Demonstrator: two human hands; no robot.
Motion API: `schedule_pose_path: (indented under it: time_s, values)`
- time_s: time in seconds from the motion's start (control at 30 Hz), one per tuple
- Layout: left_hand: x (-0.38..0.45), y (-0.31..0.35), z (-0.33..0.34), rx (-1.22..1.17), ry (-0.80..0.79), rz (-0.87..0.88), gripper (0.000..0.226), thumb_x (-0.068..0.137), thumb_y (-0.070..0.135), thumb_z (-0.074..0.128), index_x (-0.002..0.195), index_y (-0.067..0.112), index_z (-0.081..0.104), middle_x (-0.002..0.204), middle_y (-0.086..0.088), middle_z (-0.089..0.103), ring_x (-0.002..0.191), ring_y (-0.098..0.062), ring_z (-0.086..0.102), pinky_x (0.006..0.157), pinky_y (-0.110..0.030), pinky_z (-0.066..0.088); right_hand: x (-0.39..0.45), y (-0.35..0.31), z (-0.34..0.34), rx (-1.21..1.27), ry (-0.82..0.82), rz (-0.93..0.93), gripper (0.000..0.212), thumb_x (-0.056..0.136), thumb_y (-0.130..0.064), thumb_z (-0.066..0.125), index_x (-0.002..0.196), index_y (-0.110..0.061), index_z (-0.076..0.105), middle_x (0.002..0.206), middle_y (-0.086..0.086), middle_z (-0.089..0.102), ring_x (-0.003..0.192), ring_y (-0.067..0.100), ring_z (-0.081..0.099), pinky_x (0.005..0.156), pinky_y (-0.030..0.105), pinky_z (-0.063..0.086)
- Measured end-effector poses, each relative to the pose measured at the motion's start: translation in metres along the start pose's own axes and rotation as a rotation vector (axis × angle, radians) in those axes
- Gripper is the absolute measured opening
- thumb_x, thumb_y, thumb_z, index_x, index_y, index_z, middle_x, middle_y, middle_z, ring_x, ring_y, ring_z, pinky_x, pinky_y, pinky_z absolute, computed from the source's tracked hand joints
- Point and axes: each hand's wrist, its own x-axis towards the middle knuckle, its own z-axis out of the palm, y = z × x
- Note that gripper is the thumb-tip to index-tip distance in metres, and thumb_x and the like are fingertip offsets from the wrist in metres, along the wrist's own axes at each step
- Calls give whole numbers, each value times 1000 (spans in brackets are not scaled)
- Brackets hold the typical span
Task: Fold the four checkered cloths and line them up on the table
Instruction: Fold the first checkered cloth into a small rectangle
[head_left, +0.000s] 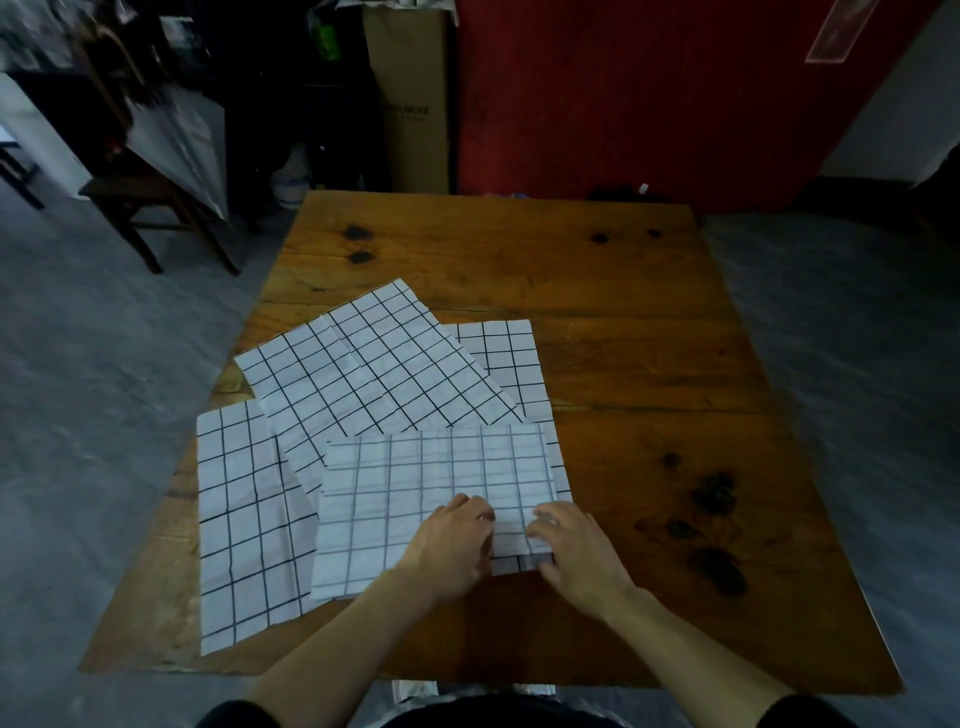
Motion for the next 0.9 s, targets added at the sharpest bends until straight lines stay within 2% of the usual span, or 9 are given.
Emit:
schedule_pose_path:
  time_s: [0.17, 0.23, 0.33, 0.4, 0.5, 0.63, 0.7, 0.8, 0.9]
  values:
    - [-4, -12, -36, -104, 104, 10, 13, 88, 28, 59, 97, 20, 62, 115, 6, 57, 108, -17, 50, 89, -32, 47, 13, -2, -23, 24, 165, -21, 18, 93, -23, 61, 109, -28, 63, 110, -14, 54, 108, 3, 45, 101, 24, 37]
    - [-5, -12, -44, -142, 139, -43, 20, 89, 40, 59, 102, 25, 57, 111, 10, 56, 105, -14, 51, 87, -32, 48, 22, -6, -35, 56, 208, -19, 13, 91, -24, 63, 103, -28, 64, 102, -16, 56, 99, 3, 48, 94, 24, 41]
    - [-5, -9, -54, -118, 143, -95, 46, 84, 59, 60, 117, 28, 51, 112, 11, 55, 103, -12, 50, 85, -33, 48, 33, -14, -53, 107, 283, -22, 12, 87, -22, 69, 96, -29, 65, 92, -18, 54, 87, 0, 46, 83, 22, 40]
    - [-4, -8, -61, -9, 172, -87, 42, 87, 50, 62, 122, 28, 50, 117, 9, 57, 107, -15, 52, 87, -33, 48, 38, -18, -65, 128, 333, -50, 12, 85, -20, 70, 94, -27, 66, 91, -18, 54, 86, -1, 44, 81, 22, 38]
    - [0, -16, -72, 55, 269, -108, 21, 94, 23, 53, 115, 23, 58, 110, 3, 61, 102, -20, 57, 83, -35, 52, 42, -23, -82, 134, 401, -95, 8, 86, -24, 68, 93, -27, 66, 91, -16, 57, 89, 2, 48, 82, 25, 40]
    - [2, -32, -88, -42, 353, -99, 8, 92, 20, 54, 97, 22, 59, 90, 5, 63, 81, -21, 61, 67, -38, 54, 46, -26, -104, 169, 476, -169, 9, 84, -27, 70, 92, -28, 67, 88, -18, 57, 88, 4, 49, 80, 31, 42]
    - [2, -40, -98, -120, 401, -66, 4, 91, 21, 58, 89, 24, 57, 82, 10, 59, 72, -15, 57, 62, -36, 52, 49, -26, -112, 184, 504, -199, 10, 84, -32, 68, 93, -29, 67, 88, -19, 57, 89, 4, 49, 81, 35, 43]
    - [-2, -48, -115, -244, 417, -44, 10, 95, 26, 61, 85, 26, 56, 76, 14, 56, 67, -9, 52, 61, -27, 46, 50, -24, -124, 227, 506, -151, 33, 83, -37, 73, 113, -31, 62, 101, -21, 56, 99, -1, 45, 93, 33, 41]
    - [-11, -50, -130, -359, 425, -82, 11, 94, 26, 65, 84, 23, 61, 76, 12, 62, 70, -7, 57, 64, -24, 49, 50, -17, -130, 309, 439, 10, 81, 76, -36, 80, 145, -34, 37, 125, -21, 47, 119, -3, 36, 107, 30, 29]
